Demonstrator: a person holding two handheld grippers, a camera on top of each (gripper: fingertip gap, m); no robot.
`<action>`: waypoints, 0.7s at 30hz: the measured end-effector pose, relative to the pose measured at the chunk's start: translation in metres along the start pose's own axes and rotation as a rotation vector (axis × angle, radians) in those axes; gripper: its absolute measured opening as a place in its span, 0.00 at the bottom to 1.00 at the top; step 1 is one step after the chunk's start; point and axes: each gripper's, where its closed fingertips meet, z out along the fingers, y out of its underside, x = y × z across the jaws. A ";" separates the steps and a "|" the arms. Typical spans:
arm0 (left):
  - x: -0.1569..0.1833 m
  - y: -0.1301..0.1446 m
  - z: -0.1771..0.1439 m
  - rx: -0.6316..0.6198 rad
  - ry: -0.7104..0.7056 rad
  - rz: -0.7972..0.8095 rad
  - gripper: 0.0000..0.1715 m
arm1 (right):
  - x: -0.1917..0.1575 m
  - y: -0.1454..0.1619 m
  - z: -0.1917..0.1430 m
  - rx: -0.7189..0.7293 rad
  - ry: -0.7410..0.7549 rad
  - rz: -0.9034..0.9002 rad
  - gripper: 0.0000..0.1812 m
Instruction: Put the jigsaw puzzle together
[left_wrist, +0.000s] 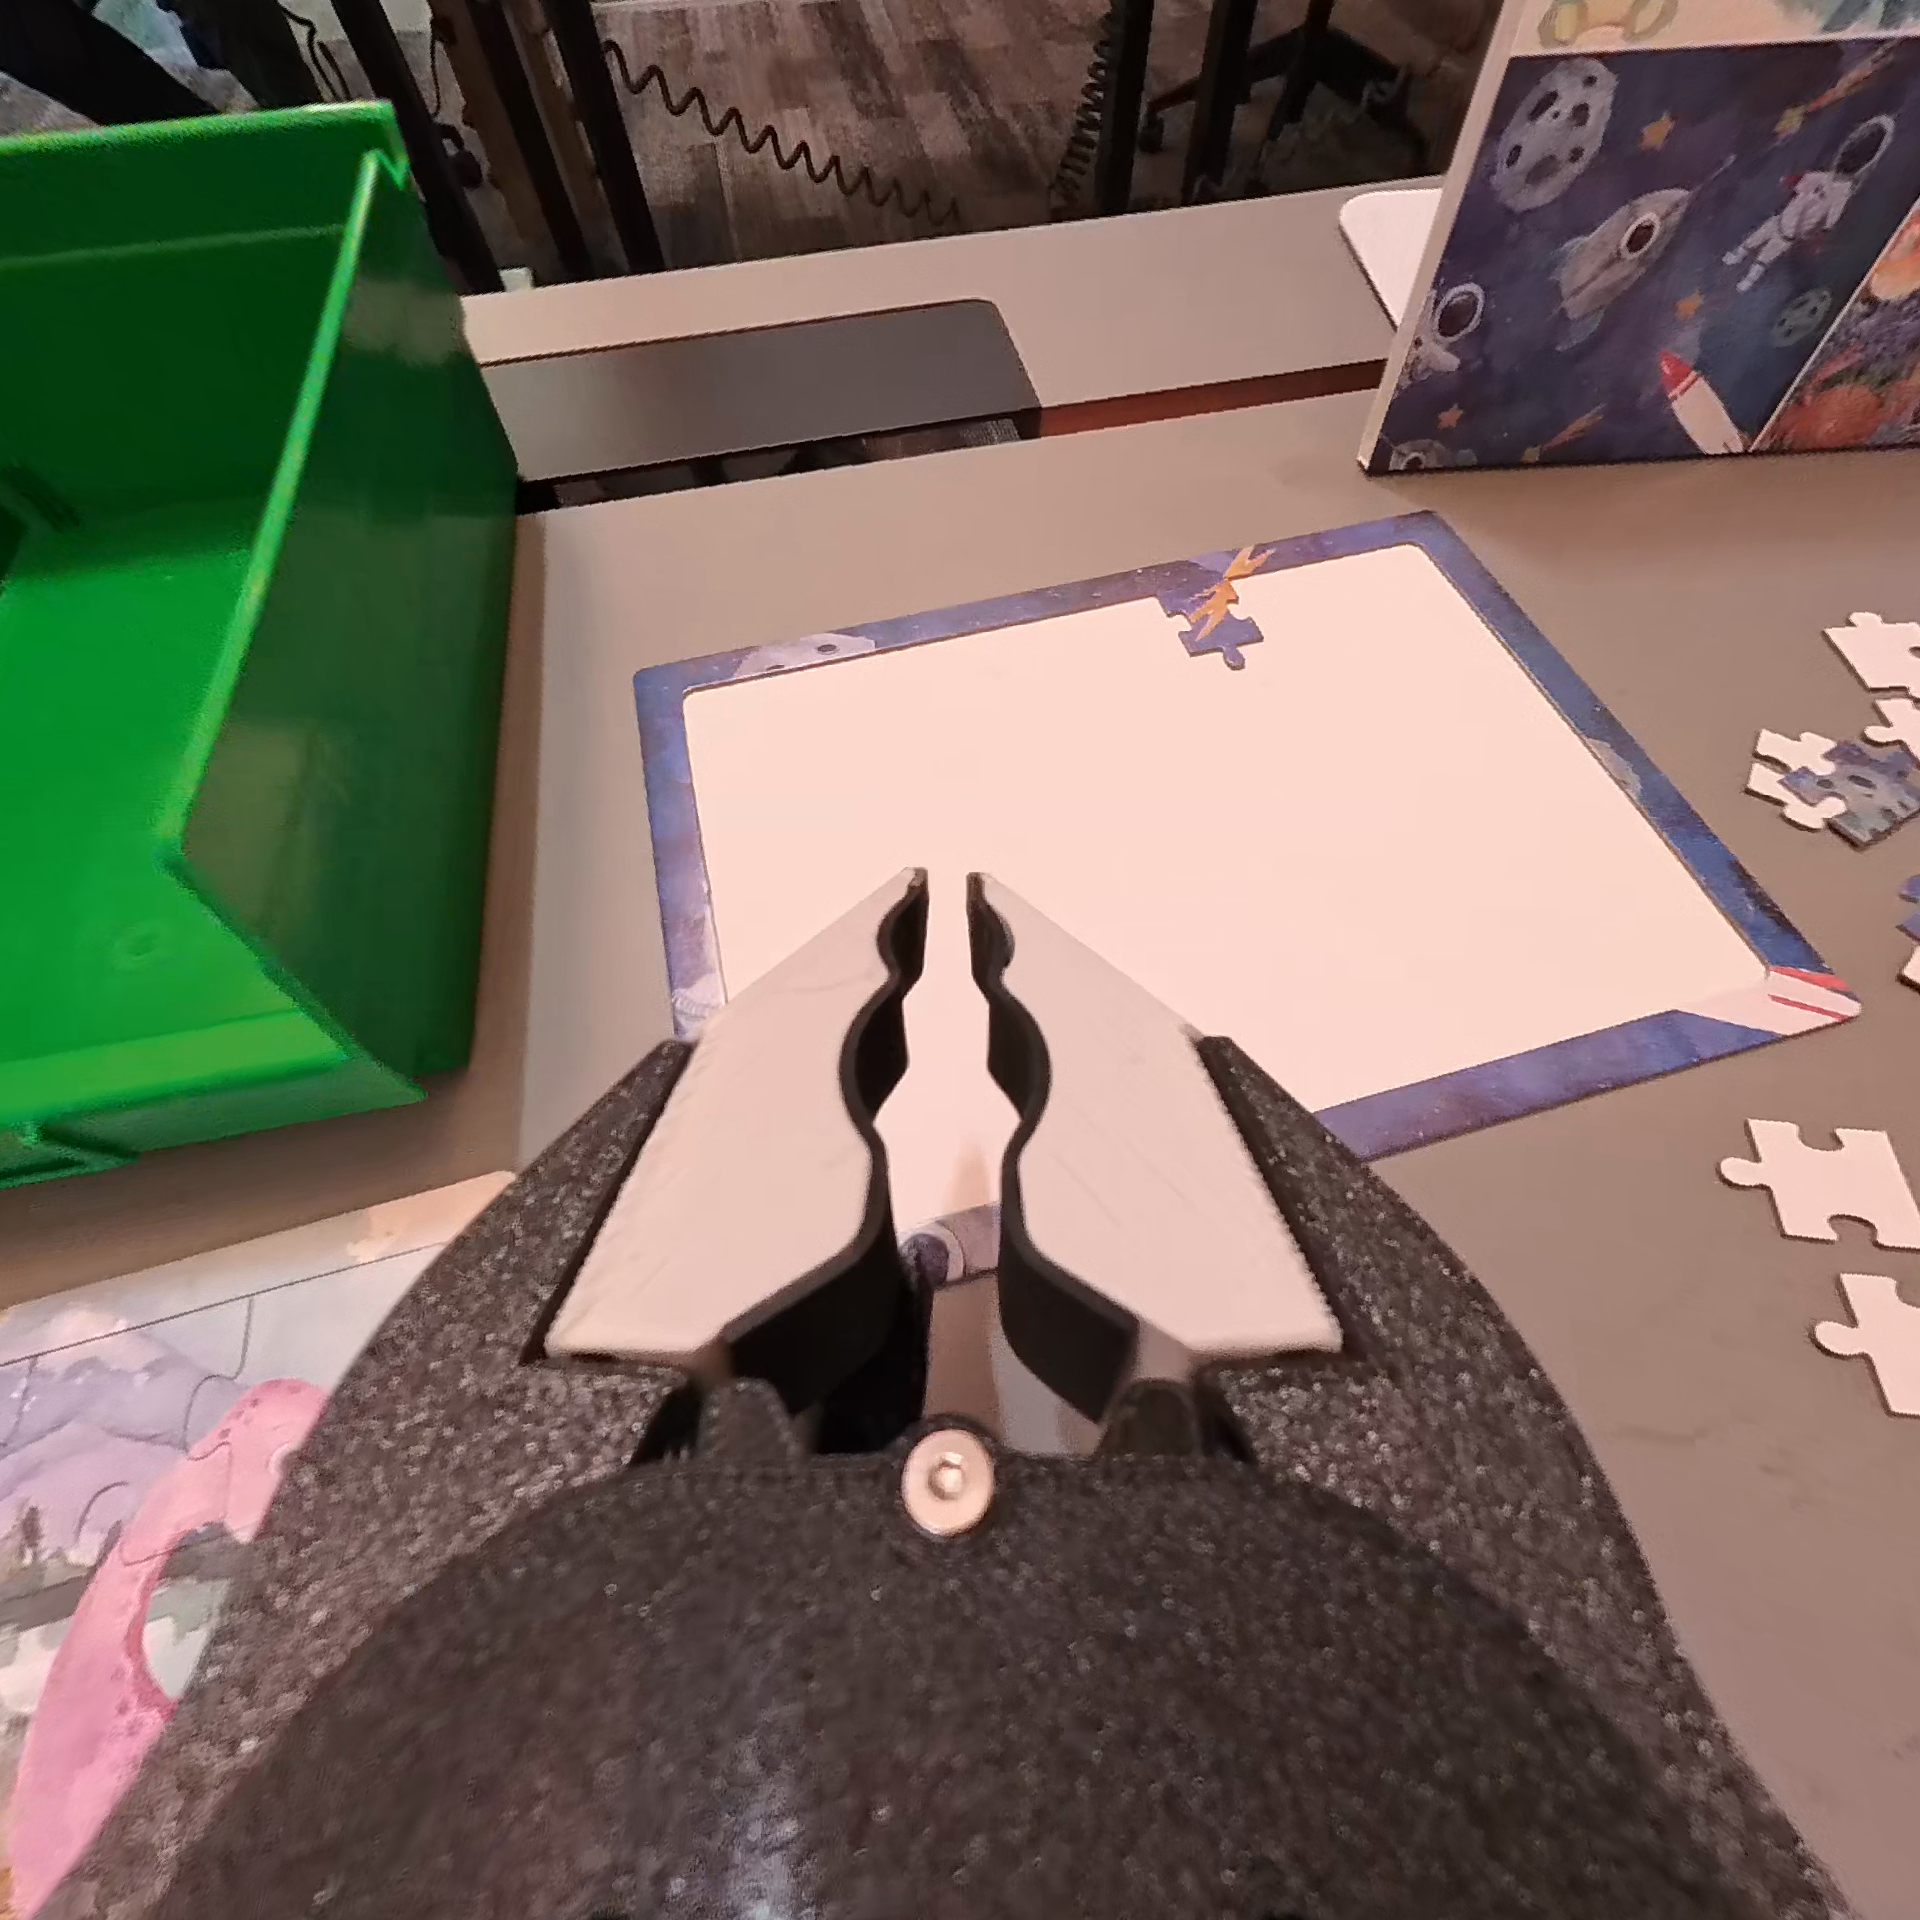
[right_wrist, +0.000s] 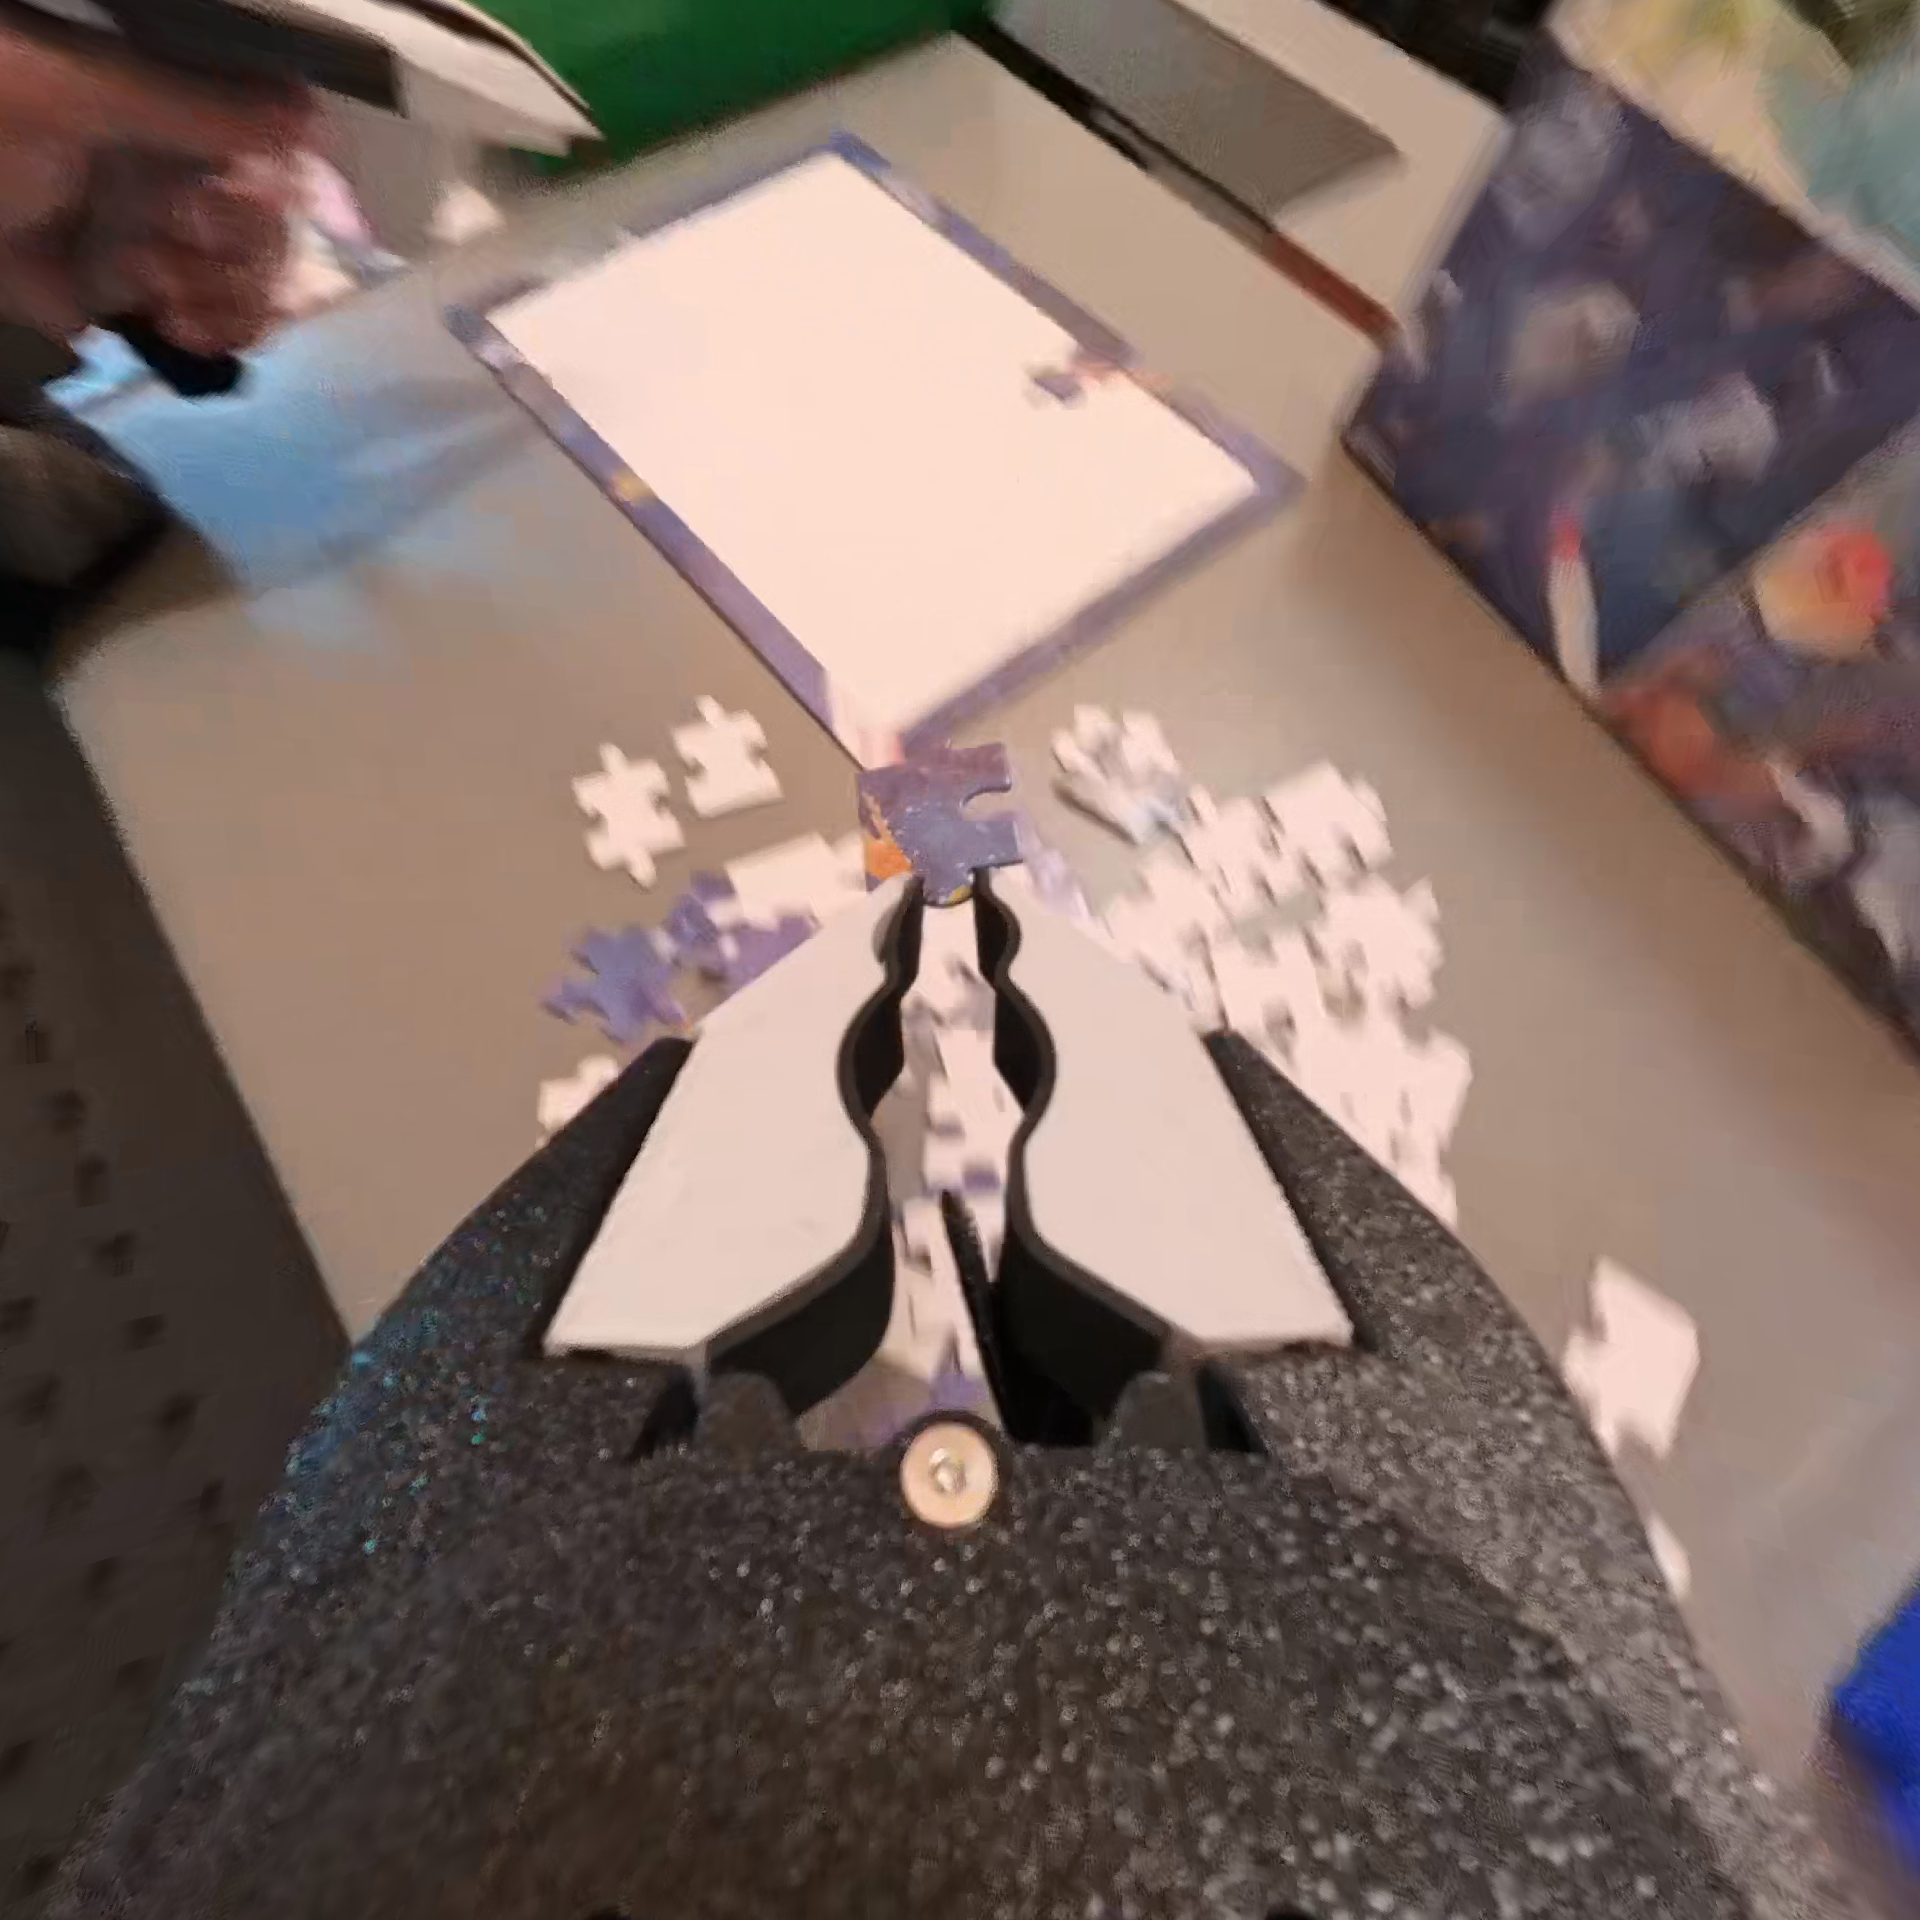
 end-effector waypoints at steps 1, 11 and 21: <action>0.000 0.001 0.000 -0.004 0.006 -0.009 0.04 | -0.010 -0.019 0.012 -0.001 -0.044 -0.054 0.05; 0.016 0.026 0.007 -0.122 0.110 0.003 0.04 | -0.077 -0.074 0.201 -0.170 -0.415 -0.254 0.05; 0.046 0.040 0.012 -0.176 0.193 0.125 0.04 | -0.091 -0.059 0.216 -0.166 -0.460 -0.349 0.05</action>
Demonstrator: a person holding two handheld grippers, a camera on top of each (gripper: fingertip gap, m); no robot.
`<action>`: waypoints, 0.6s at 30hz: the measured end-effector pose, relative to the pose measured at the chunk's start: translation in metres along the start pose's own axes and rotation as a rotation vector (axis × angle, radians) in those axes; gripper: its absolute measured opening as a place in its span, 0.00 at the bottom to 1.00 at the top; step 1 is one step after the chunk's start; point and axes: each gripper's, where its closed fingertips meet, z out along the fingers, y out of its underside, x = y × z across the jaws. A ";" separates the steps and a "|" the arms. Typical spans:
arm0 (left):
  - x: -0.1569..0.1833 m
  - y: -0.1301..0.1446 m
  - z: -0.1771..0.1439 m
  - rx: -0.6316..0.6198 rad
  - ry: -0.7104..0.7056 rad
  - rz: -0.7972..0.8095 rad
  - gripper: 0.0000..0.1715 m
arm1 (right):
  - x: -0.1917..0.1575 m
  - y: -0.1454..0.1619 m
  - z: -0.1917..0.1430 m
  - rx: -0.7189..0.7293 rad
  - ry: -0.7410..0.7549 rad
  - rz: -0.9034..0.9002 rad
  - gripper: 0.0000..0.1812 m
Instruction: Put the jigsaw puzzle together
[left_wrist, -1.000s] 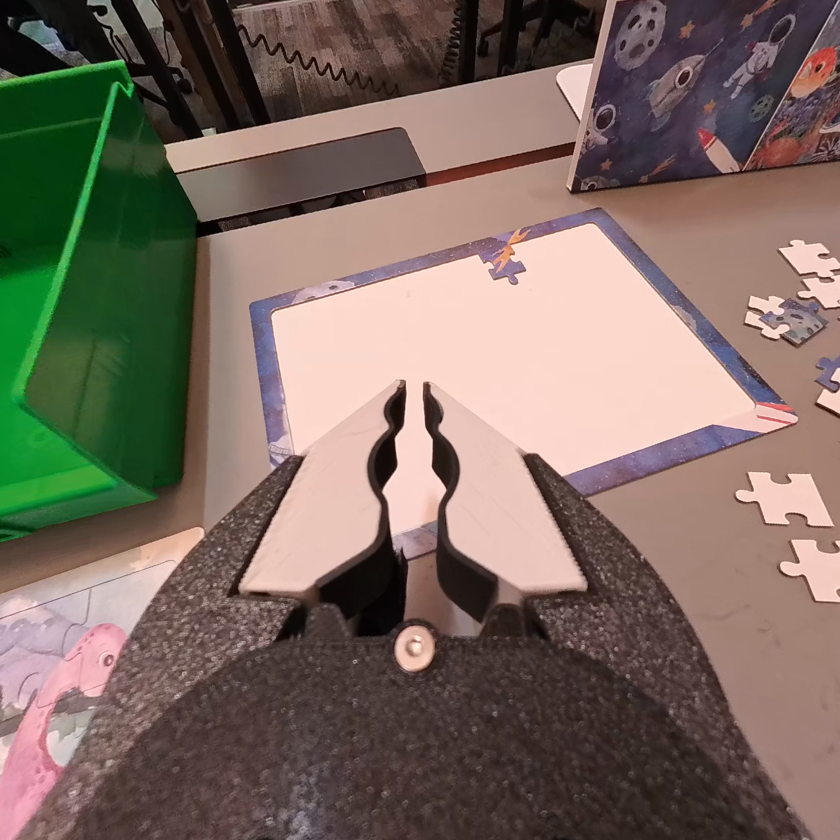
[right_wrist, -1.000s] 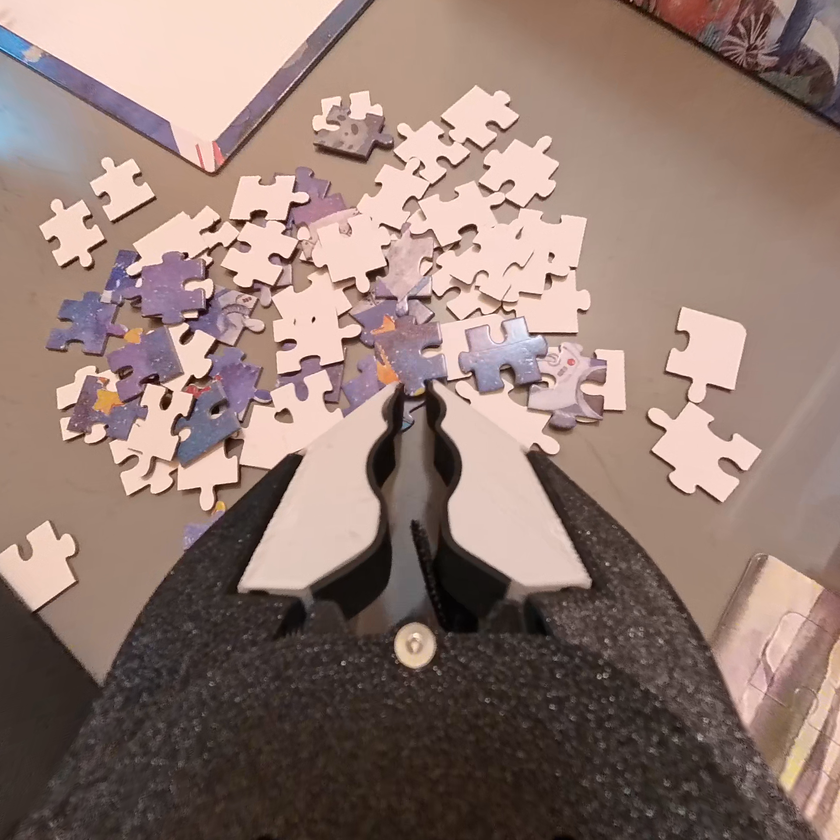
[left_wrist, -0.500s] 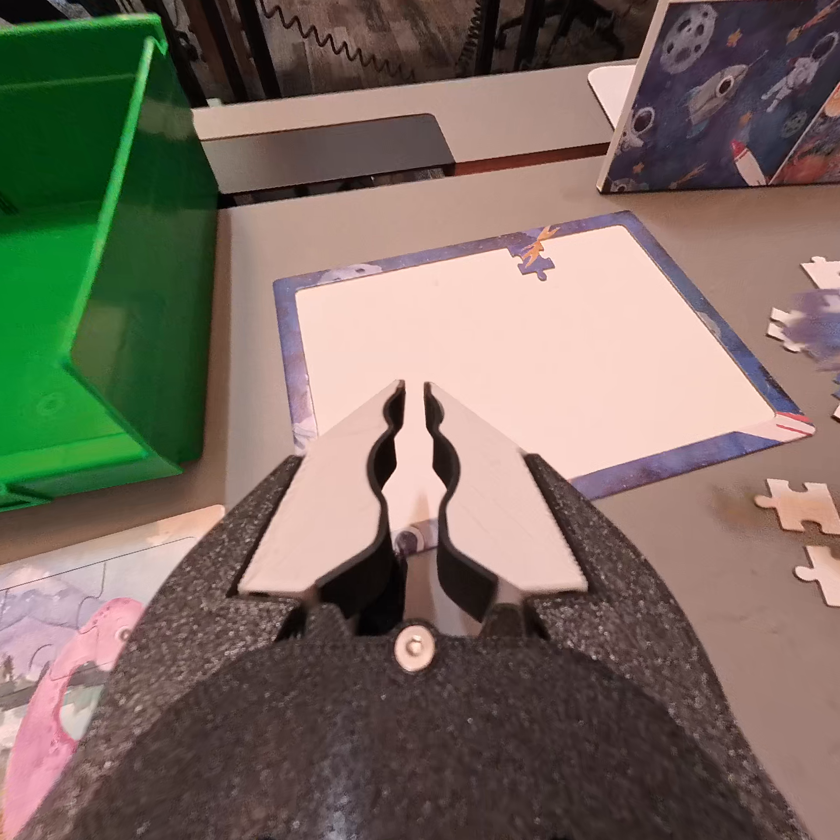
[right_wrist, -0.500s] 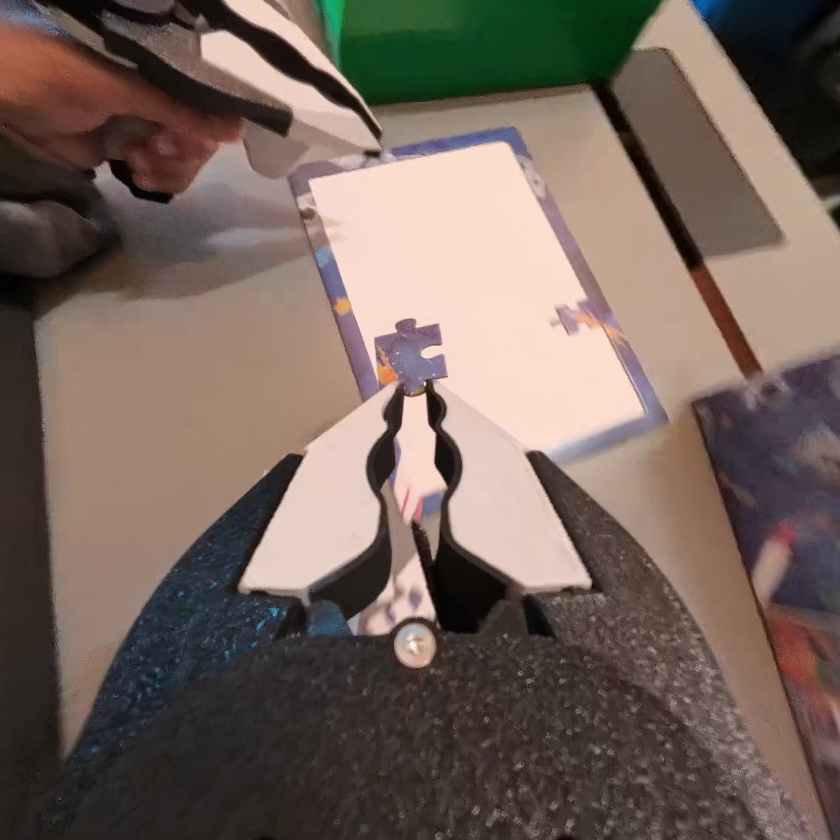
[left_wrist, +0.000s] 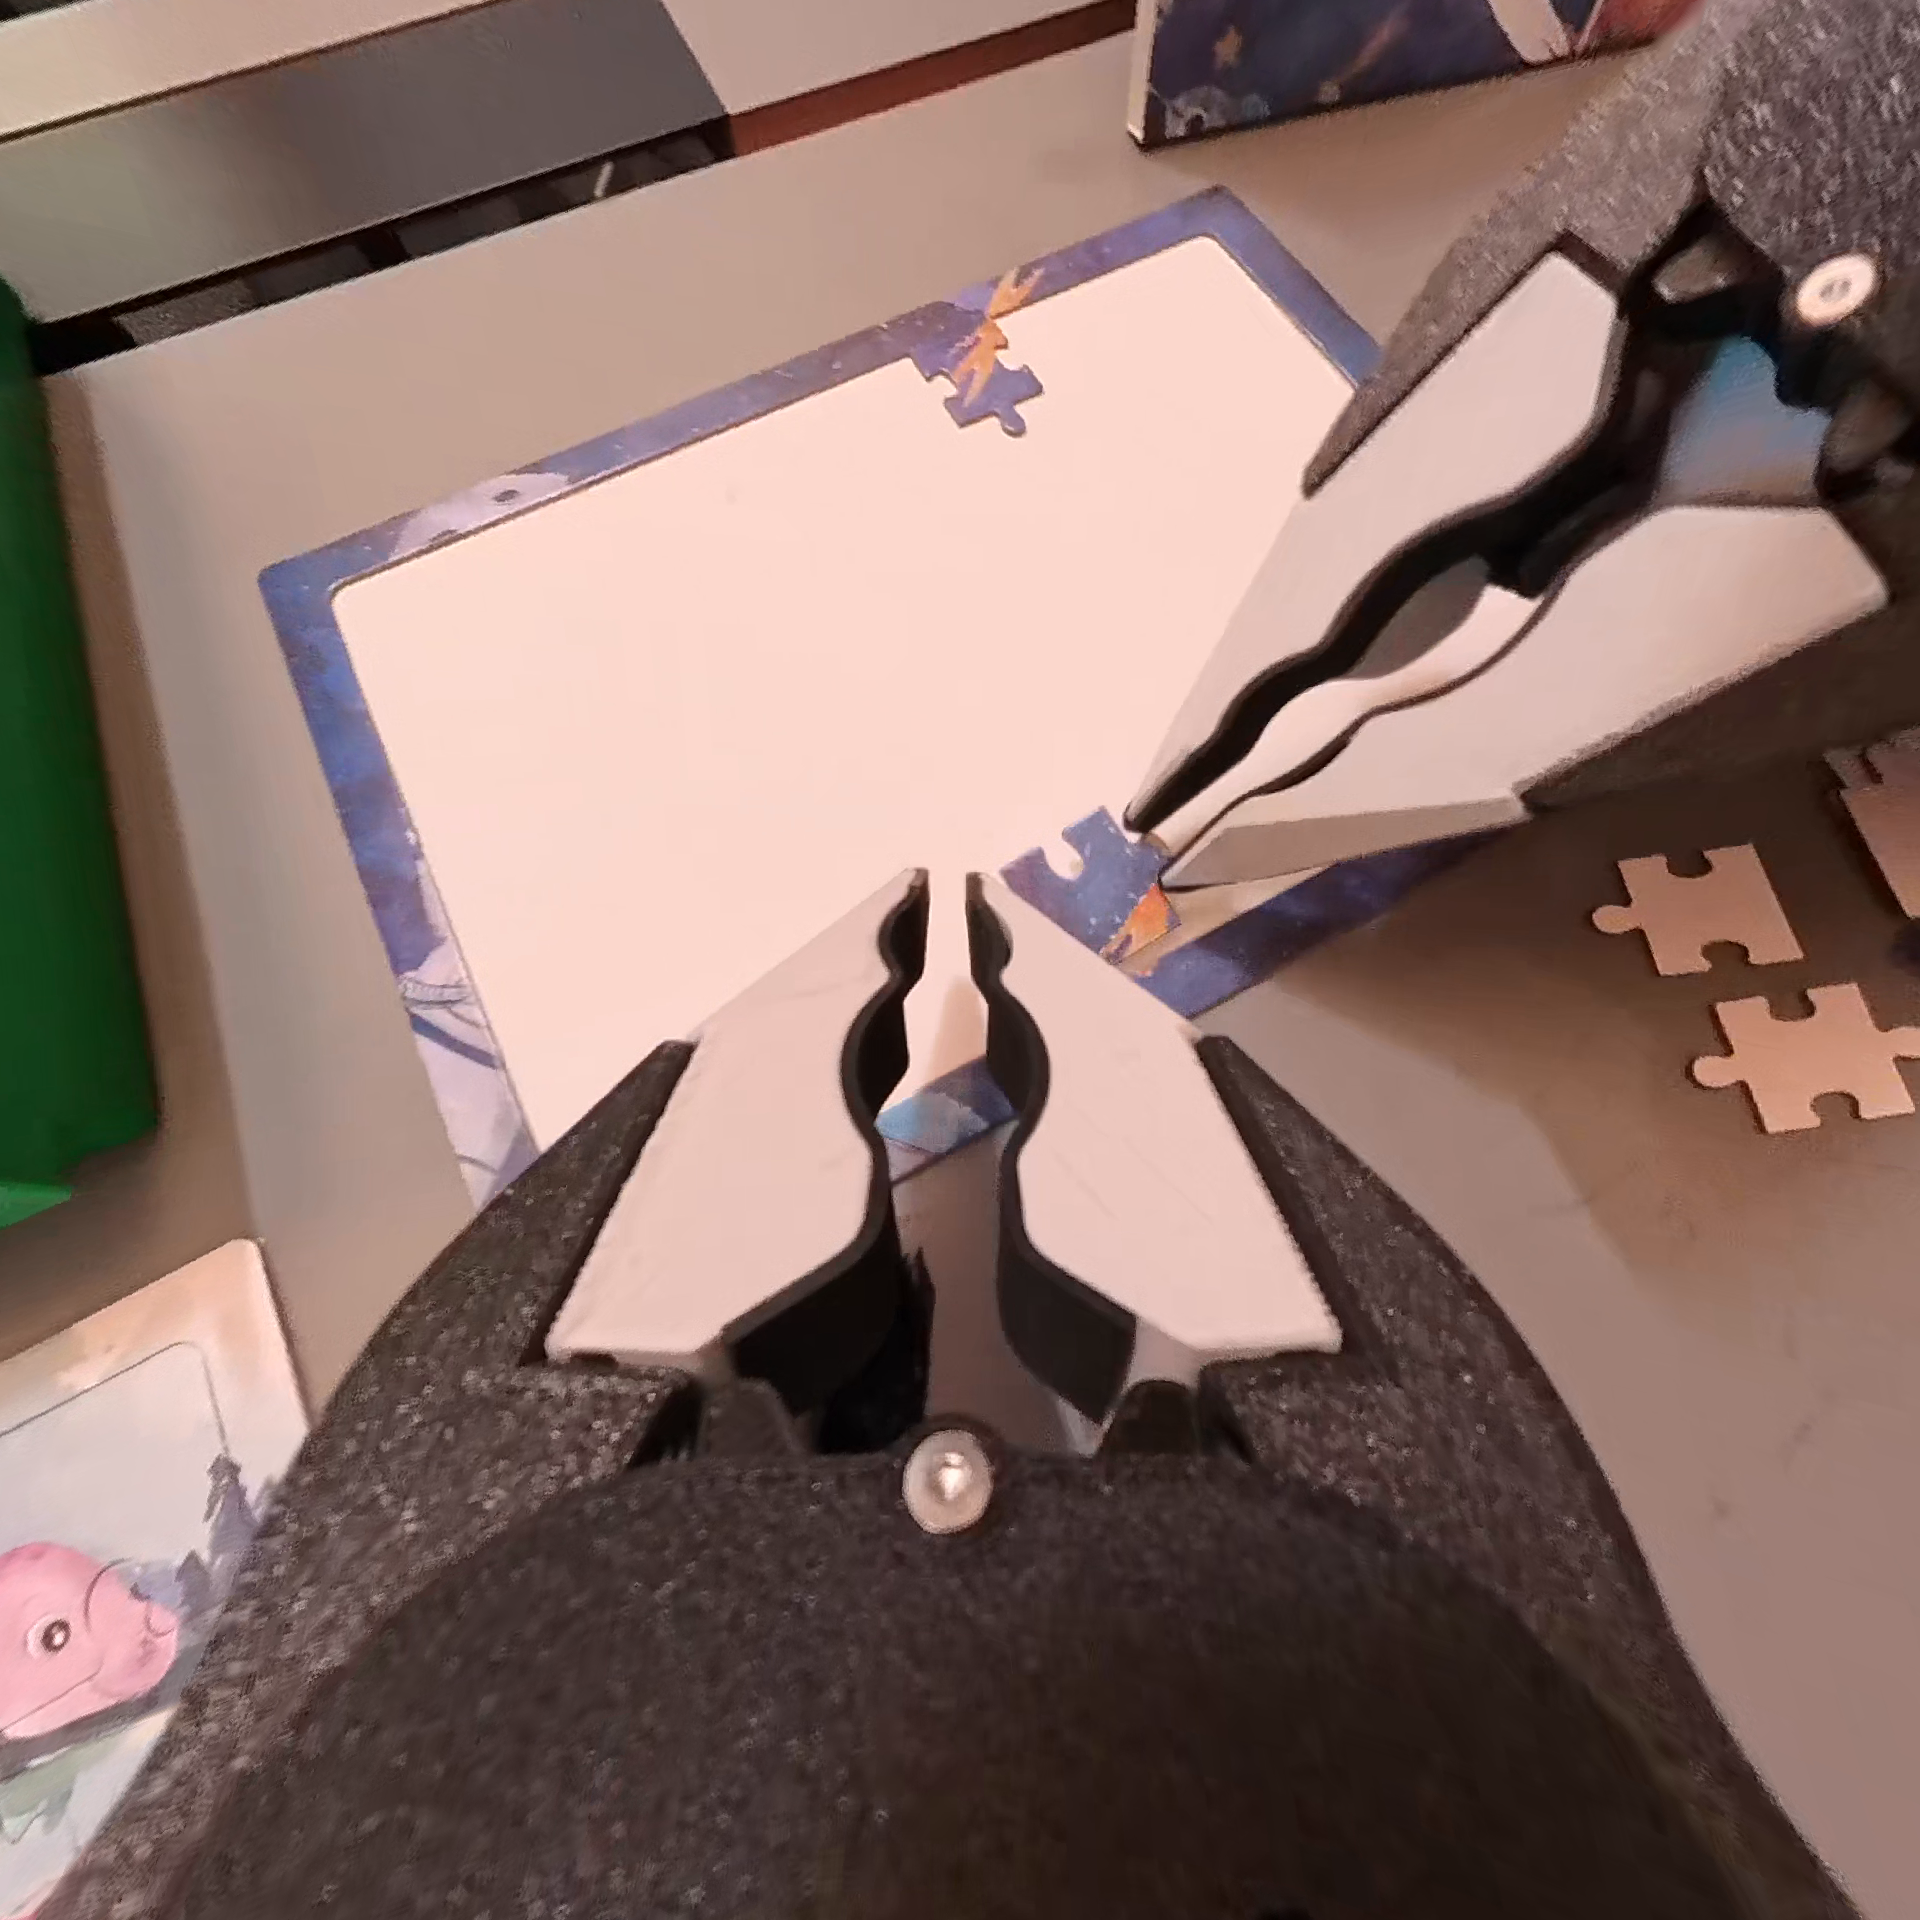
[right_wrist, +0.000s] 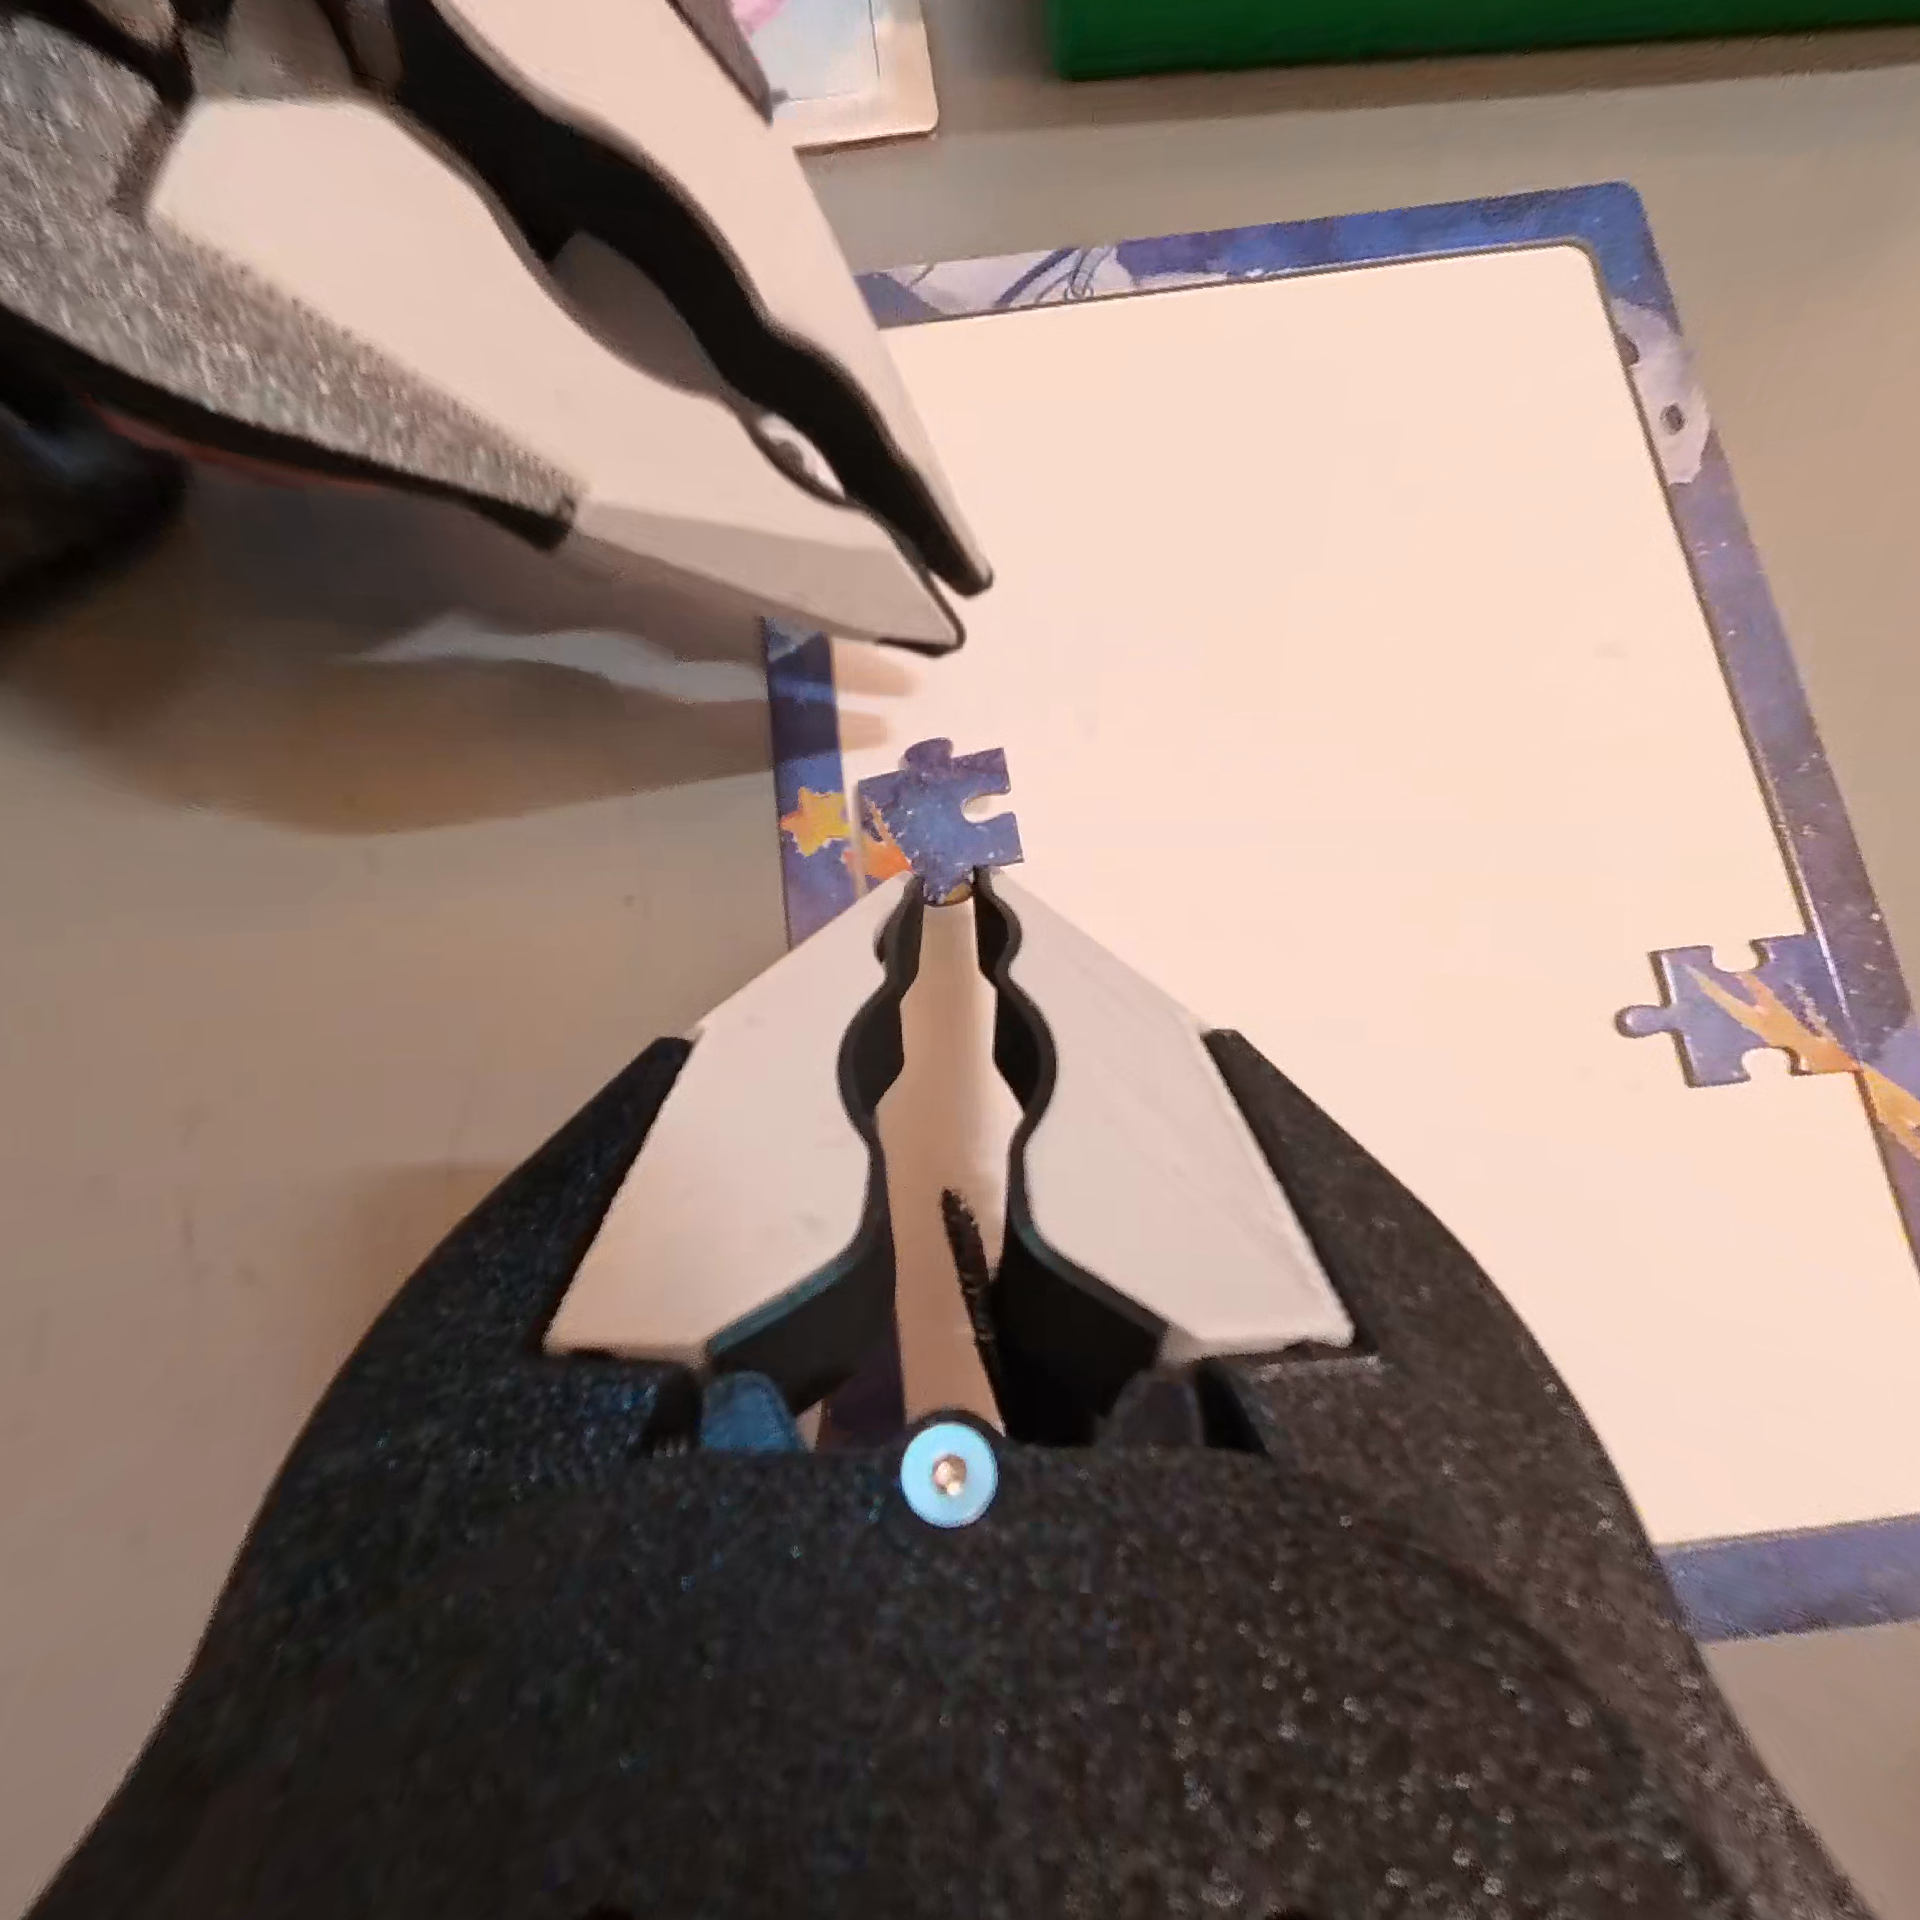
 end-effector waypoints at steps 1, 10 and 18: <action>0.003 0.001 0.002 -0.005 0.009 0.012 0.04 | -0.001 0.000 0.000 -0.005 -0.016 0.001 0.05; 0.013 0.006 0.007 -0.036 0.031 0.061 0.03 | -0.003 0.008 0.006 -0.050 -0.035 -0.023 0.05; 0.013 0.009 0.008 -0.051 0.012 0.083 0.04 | 0.004 0.011 0.003 -0.059 -0.002 -0.028 0.05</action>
